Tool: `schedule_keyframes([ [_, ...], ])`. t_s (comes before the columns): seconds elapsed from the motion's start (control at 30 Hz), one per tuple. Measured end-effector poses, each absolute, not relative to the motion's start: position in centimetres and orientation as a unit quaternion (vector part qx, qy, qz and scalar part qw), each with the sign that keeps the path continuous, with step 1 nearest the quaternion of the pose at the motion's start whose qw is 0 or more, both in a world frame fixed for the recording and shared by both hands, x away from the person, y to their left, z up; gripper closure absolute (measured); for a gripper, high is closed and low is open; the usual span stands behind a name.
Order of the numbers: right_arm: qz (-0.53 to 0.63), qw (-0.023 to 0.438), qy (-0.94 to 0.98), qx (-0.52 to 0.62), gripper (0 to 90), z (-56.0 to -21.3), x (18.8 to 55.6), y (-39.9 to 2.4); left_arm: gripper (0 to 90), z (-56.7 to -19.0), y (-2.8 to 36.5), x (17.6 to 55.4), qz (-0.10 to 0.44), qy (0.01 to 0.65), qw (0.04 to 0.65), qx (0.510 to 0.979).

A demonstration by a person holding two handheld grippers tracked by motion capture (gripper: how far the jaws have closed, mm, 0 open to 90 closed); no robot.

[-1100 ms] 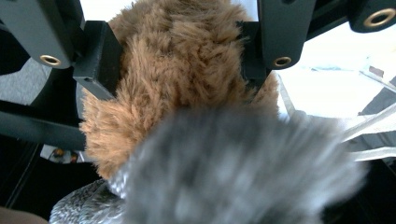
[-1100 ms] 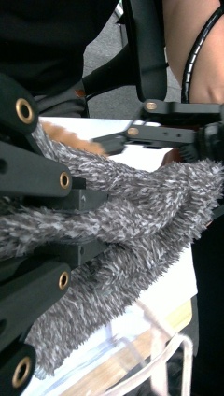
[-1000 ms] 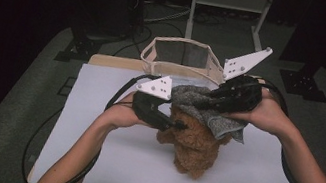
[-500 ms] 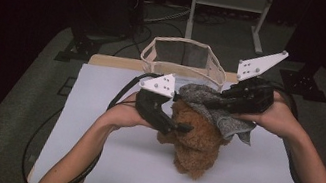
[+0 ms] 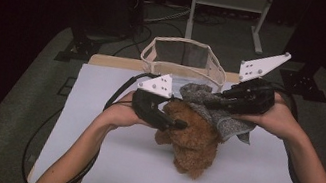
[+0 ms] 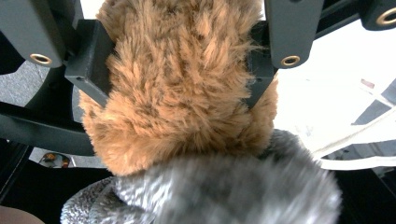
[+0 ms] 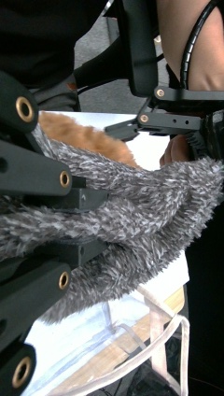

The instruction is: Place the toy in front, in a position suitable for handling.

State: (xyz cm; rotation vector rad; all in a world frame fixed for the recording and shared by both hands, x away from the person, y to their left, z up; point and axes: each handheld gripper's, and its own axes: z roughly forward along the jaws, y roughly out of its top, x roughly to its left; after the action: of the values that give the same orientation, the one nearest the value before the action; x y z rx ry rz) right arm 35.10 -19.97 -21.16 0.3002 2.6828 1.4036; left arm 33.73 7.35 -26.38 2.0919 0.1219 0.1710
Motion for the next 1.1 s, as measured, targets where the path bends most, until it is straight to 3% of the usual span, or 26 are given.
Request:
schedule_keyframes([
  [0.13, 0.466, 0.046, 0.877, 0.111, 79.5, -21.9, 35.3, -20.9, 36.0, -26.3, 8.4, 33.9, 0.077, 0.062, 0.493, 0.864],
  [0.3, 0.477, 0.033, 0.871, 0.111, 79.5, -22.9, 35.7, -20.1, 25.4, -25.4, 8.9, 33.3, 0.091, 0.06, 0.48, 0.87],
  [0.87, 0.497, 0.001, 0.863, 0.087, 79.6, -25.0, 36.4, -16.0, 24.6, -25.8, 12.3, 32.3, 0.109, 0.068, 0.454, 0.882],
  [1.1, 0.478, -0.016, 0.874, 0.088, 79.4, -27.8, 36.7, -14.5, 25.6, -27.9, 14.4, 32.2, 0.114, 0.091, 0.429, 0.891],
])
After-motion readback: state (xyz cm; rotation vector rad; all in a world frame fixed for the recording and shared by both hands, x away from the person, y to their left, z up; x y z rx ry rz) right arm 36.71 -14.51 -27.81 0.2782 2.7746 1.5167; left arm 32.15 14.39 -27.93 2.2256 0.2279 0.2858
